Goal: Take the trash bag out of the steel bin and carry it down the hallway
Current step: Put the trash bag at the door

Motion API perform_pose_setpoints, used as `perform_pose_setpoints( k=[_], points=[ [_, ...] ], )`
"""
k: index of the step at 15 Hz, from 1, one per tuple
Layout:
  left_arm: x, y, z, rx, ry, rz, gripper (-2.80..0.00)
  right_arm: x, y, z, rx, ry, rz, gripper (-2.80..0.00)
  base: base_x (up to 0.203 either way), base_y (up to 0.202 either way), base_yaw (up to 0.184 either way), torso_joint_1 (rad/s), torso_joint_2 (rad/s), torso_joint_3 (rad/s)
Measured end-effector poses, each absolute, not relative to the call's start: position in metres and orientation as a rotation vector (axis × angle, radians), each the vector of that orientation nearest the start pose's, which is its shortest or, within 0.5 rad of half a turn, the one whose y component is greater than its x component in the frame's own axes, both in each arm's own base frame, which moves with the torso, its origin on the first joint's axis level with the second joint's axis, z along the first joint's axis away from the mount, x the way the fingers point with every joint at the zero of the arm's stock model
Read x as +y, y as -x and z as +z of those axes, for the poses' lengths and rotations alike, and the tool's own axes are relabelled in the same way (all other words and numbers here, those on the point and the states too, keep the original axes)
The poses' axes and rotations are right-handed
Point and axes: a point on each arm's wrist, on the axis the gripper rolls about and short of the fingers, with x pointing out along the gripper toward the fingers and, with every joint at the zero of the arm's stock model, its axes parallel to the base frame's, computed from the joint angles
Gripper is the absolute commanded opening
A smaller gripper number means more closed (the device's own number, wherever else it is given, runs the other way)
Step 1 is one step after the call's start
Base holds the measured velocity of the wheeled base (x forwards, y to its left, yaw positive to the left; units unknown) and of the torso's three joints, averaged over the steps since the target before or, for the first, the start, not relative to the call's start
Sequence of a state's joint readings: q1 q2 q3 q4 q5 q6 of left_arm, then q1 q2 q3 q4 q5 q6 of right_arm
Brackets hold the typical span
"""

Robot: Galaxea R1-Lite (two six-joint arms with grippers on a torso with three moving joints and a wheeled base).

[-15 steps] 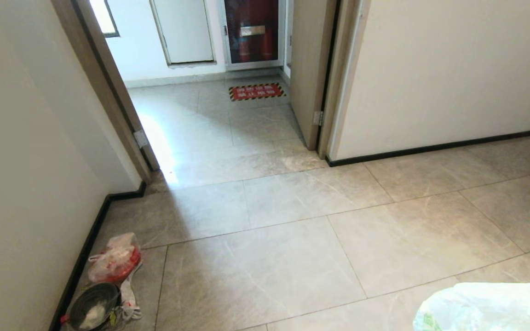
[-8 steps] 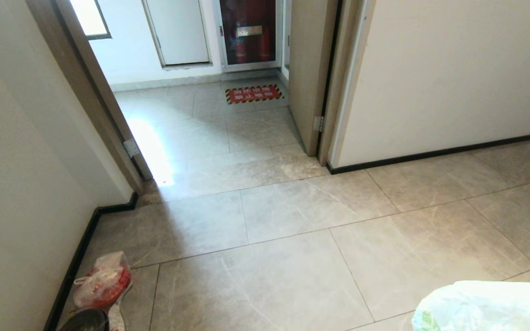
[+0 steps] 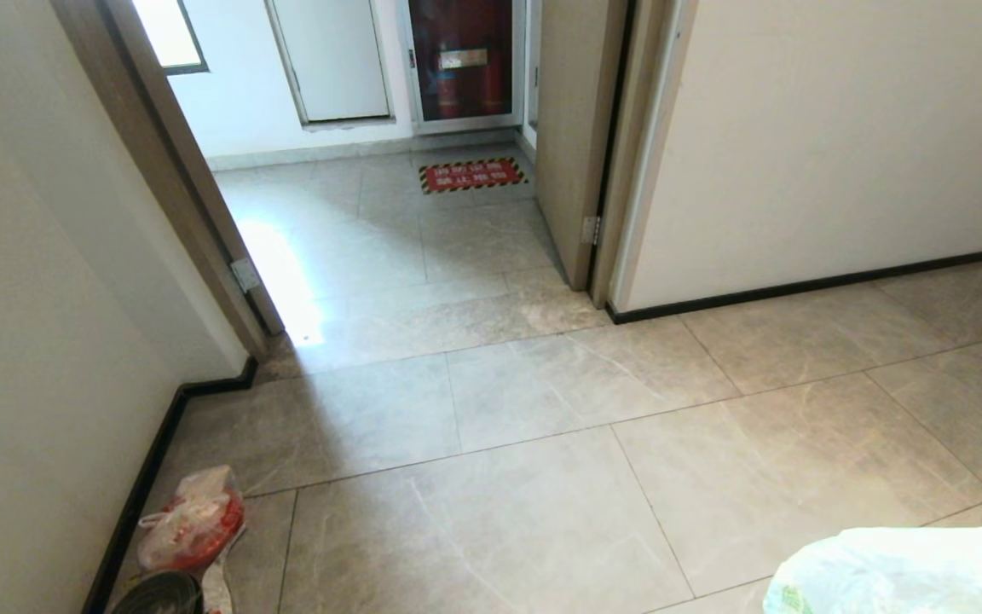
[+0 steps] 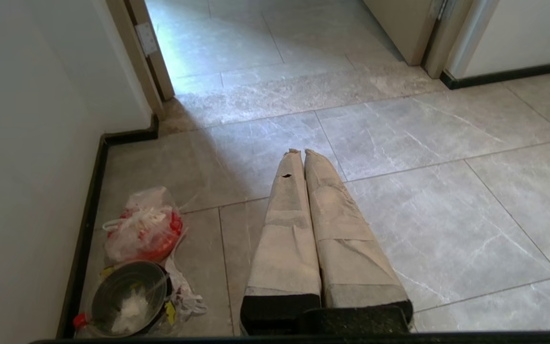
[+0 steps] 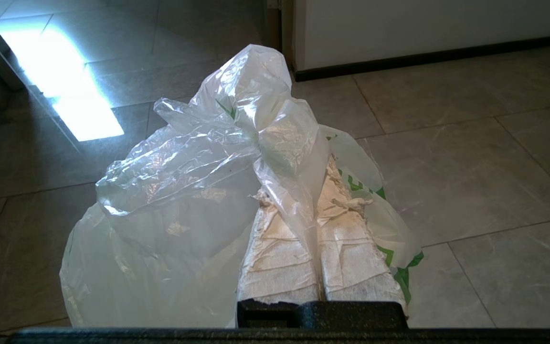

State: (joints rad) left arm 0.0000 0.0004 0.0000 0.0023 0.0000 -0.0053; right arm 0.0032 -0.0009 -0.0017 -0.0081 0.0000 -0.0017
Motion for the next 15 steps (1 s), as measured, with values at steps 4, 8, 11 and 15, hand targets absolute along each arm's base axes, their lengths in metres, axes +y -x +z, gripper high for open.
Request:
perform_pose_setpoints(
  k=[4, 8, 11, 15],
  points=[
    [0.0, 0.0228, 0.0751, 0.005, 0.007, 0.0, -2.8, -0.0001, 0.023, 0.0768, -0.011, 0.001, 0.001, -2.8, 0.001, 0.016, -0.121, 0.003, 0.0, 0.005],
    [0.0, 0.0228, 0.0752, 0.004, 0.007, 0.0, -2.8, -0.0001, 0.023, 0.0766, -0.009, 0.001, -0.001, -2.8, -0.005, 0.017, -0.162, 0.002, 0.01, 0.002],
    [0.0, 0.0228, 0.0751, 0.004, 0.006, 0.0, -2.8, -0.0001, 0.023, 0.0766, -0.009, 0.001, -0.001, -2.8, -0.002, 0.009, -0.068, 0.0, 0.0, 0.002],
    [0.0, 0.0228, 0.0752, 0.003, 0.007, 0.0, -2.8, -0.0002, 0.023, 0.0767, -0.01, -0.002, 0.001, -2.8, 0.0, 0.0, 0.0, 0.0, 0.0, 0.0]
  ],
)
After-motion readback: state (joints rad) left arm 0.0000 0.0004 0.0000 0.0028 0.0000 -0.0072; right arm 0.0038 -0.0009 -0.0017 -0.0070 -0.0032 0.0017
